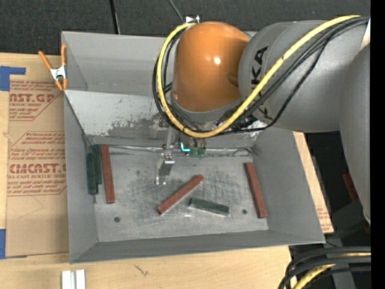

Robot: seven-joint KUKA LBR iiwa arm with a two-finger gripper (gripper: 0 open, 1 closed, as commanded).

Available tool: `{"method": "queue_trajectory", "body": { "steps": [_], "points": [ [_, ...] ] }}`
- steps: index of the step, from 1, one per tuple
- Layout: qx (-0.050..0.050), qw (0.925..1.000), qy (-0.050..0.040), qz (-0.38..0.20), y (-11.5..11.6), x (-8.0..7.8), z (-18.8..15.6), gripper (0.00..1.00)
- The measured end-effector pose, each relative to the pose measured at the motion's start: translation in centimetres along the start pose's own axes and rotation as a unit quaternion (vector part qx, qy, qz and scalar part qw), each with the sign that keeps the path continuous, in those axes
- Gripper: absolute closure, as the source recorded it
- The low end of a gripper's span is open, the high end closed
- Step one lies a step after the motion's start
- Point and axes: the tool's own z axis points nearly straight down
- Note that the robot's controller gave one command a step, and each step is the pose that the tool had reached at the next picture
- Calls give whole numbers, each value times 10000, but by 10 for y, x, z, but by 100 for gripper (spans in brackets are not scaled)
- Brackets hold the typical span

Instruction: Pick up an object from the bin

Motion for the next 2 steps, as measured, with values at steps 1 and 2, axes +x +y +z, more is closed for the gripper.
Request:
{"method": "queue_trajectory", "body": {
  "steps": [1,2],
  "points": [
    [-5,10000,-39,10,-1,-2,-5,0],
    [-1,9991,-57,-431,-10,12,44,0]
  ]
}}
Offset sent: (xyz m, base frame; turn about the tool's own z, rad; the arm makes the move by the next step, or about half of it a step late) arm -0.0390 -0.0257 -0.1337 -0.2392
